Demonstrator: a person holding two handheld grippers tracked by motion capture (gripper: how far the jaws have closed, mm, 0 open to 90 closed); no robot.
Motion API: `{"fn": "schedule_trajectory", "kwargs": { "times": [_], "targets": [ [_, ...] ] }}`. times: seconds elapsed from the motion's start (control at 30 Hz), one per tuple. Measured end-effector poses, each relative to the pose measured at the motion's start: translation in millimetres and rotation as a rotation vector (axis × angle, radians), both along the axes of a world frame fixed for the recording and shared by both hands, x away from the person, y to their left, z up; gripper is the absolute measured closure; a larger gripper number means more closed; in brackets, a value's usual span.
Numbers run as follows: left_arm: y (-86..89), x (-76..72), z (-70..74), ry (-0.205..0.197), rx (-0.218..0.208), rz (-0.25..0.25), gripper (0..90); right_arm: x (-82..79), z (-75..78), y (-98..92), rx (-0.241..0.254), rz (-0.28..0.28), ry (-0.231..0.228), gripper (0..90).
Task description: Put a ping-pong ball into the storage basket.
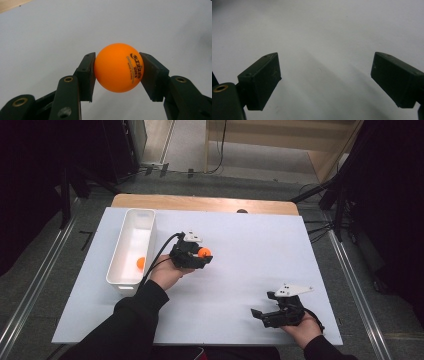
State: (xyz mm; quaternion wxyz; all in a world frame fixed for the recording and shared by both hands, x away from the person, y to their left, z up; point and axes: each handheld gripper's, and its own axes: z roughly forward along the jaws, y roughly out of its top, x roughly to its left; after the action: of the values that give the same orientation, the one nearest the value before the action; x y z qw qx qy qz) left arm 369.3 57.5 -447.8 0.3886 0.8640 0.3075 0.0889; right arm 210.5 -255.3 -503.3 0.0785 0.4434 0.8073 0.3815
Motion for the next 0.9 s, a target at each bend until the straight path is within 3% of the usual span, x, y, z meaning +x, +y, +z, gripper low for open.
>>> {"fn": "schedule_trajectory", "kwargs": {
  "times": [0.37, 0.53, 0.9],
  "targets": [
    [3.9, -3.9, 8.6, -0.002, 0.026, -0.021, 50.1, 1.2, -0.2, 0.9, -0.003, 0.010, -0.006, 7.8],
    [5.7, -5.1, 11.4, 0.025, 0.040, -0.040, 50.1, 1.8, -0.2, 1.4, -0.005, 0.012, -0.005, 7.8],
    [12.3, -8.4, 21.5, 0.023, 0.035, -0.039, 50.0, 3.2, -0.2, 3.1, -0.008, 0.018, -0.007, 7.8]
  ]
}}
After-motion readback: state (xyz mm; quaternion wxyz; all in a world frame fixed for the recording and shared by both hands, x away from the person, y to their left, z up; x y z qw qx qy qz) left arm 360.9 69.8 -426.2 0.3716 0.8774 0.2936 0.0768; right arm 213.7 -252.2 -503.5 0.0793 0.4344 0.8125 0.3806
